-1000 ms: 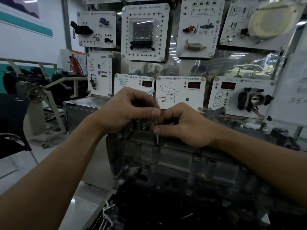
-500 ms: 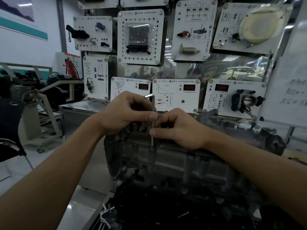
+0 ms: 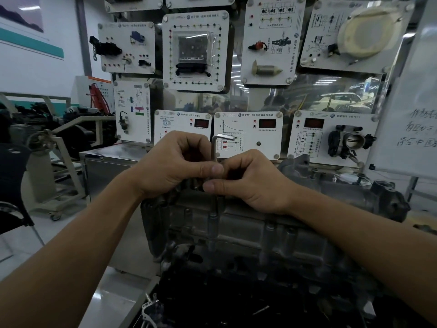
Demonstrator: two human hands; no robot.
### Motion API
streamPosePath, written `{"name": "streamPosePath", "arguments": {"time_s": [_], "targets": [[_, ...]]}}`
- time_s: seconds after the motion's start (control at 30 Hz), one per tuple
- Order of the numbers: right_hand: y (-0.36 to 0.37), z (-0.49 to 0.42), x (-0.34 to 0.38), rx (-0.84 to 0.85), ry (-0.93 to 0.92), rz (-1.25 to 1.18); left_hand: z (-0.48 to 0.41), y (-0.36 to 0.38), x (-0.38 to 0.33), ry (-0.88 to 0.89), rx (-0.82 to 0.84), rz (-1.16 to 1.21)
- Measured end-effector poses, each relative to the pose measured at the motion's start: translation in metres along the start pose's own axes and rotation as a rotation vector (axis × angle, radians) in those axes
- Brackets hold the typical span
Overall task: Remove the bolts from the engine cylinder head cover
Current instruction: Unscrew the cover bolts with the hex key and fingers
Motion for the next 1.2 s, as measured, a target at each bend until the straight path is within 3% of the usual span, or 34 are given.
{"name": "streamPosePath", "arguments": {"time_s": [0.3,0.47,0.77,1.07,1.2], "targets": [[0.0028,0.0036,-0.0025,0.080,0.050,0.011,0.0042,0.0087,-0.0010,-0.014,0.109,0.069],[0.0055,0.0066,0.0004,0.102,0.050,0.030,0.0030,0.0069,-0.0005,-0.012,0.093,0.031],[-0.0027,0.0039,0.0047,-0.004,0.030,-0.005,0.0017,0.0030,-0.0016,0.032,0.034,0.044],[0.0047,0.0052,0.0050,0.080,0.042,-0.016,0.0027,0.0065,-0.0049,0.010,0.045,0.063],[0.0066,0.0053,0.0048,0.127,0.030,0.000,0.0046,0.0034,-0.0017,-0.056,0.048,0.185]]}}
Point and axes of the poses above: each hand's wrist, its own z-axis away from the middle knuckle, its own y-axis out of the palm, x = y × z, the point moved 9 cm from there along -z, towards the middle knuckle, and after that the axes turned 14 degrees about -x, right-handed, at the moved point
